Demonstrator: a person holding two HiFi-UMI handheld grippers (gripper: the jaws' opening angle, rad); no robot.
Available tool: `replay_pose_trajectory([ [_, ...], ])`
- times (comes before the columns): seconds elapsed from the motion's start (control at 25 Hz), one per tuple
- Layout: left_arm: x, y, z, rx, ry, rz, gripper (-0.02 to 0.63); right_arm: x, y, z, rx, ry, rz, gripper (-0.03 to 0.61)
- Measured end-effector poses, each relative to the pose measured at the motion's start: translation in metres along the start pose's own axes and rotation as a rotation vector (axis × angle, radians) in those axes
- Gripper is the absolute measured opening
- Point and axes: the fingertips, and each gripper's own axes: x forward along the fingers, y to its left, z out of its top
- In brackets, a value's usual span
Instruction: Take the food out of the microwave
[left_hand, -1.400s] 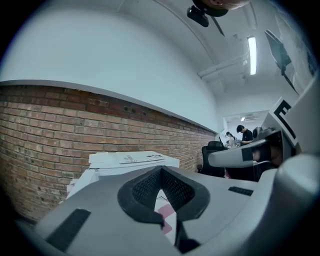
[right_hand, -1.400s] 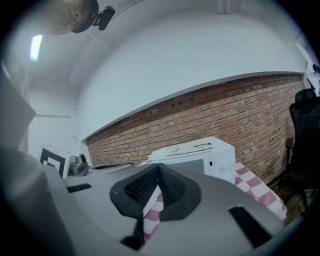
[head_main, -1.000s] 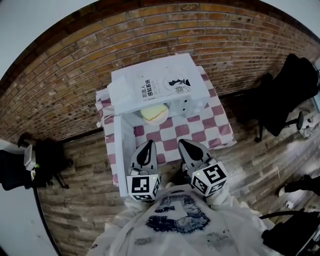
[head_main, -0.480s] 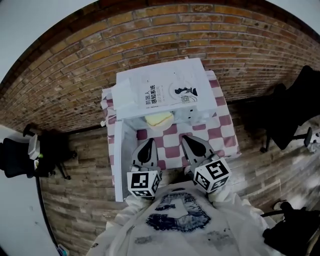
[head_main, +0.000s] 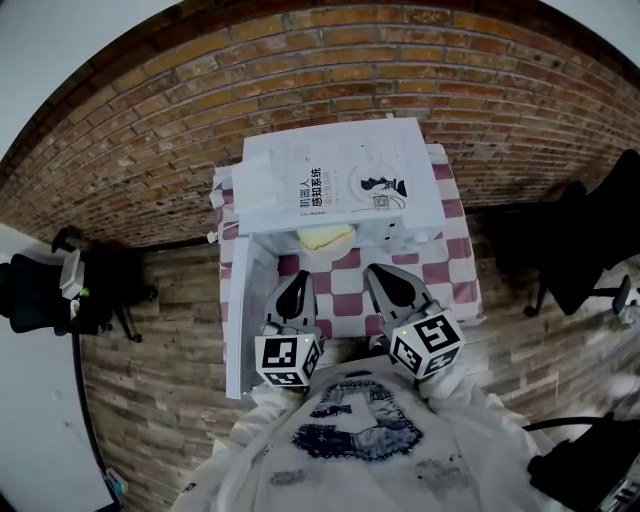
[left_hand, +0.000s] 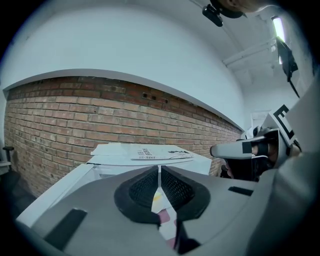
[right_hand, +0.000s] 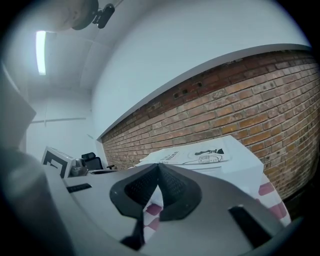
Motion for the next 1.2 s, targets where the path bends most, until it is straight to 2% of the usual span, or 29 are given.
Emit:
replay_pose_trajectory([
  [0.24, 0.006, 0.002, -0.009, -0.026, 0.028, 0.004, 0.019, 0.0, -0.003, 0.001, 0.001, 0.004, 0.004, 0.014],
  [0.6, 0.023, -0.004, -0.039, -0.157, 0.126, -0.072, 0.154, -0.003, -0.007, -0.003, 0.014, 0.019, -0.009, 0.014],
  [0.68, 0.028, -0.004, -0.049, -0.2, 0.152, -0.085, 0.218, -0.004, -0.008, -0.004, 0.016, 0.024, -0.012, 0.014],
  [0.84, 0.035, 0.0, -0.061, -0.269, 0.167, -0.094, 0.256, -0.004, -0.009, -0.006, 0.018, 0.036, -0.016, 0.014],
  [1.2, 0.061, 0.014, -0.096, -0.426, 0.205, -0.101, 0.262, -0.002, -0.011, -0.011, 0.017, 0.066, -0.012, 0.014],
])
